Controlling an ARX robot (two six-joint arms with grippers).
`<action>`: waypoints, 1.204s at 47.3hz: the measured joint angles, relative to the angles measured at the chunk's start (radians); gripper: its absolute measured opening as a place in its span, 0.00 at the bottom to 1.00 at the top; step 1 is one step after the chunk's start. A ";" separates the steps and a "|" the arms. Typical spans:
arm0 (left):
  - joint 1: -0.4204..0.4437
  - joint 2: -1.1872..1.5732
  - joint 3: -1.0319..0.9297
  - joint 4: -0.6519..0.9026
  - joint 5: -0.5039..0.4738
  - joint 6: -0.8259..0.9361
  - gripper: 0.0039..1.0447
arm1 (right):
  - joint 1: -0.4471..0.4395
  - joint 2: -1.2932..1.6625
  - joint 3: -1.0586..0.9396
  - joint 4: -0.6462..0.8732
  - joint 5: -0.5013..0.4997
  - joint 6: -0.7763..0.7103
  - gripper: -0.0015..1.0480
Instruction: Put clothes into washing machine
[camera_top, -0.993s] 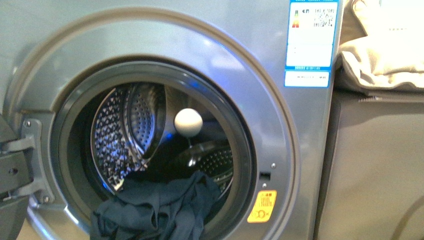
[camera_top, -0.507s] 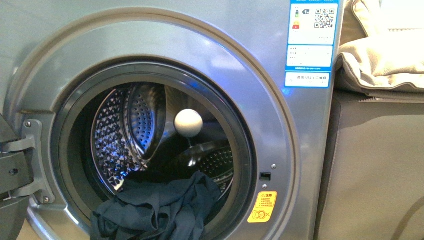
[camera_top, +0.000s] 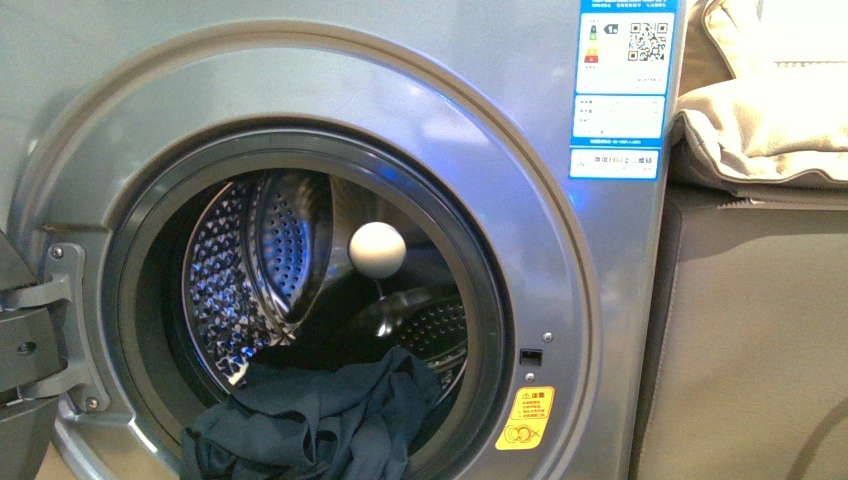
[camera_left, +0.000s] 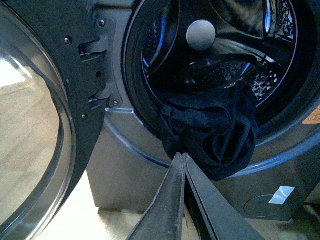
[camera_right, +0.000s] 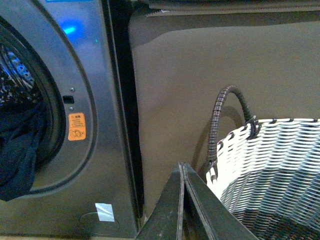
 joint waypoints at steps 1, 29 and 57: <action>0.000 0.000 0.000 0.000 0.000 0.000 0.03 | 0.000 -0.002 -0.002 0.000 0.000 0.000 0.02; 0.000 0.000 0.000 0.000 0.000 0.000 0.03 | 0.000 -0.050 -0.057 0.009 0.000 0.000 0.02; 0.000 0.000 0.000 0.000 0.000 0.000 0.75 | 0.000 -0.050 -0.057 0.009 0.000 -0.002 0.64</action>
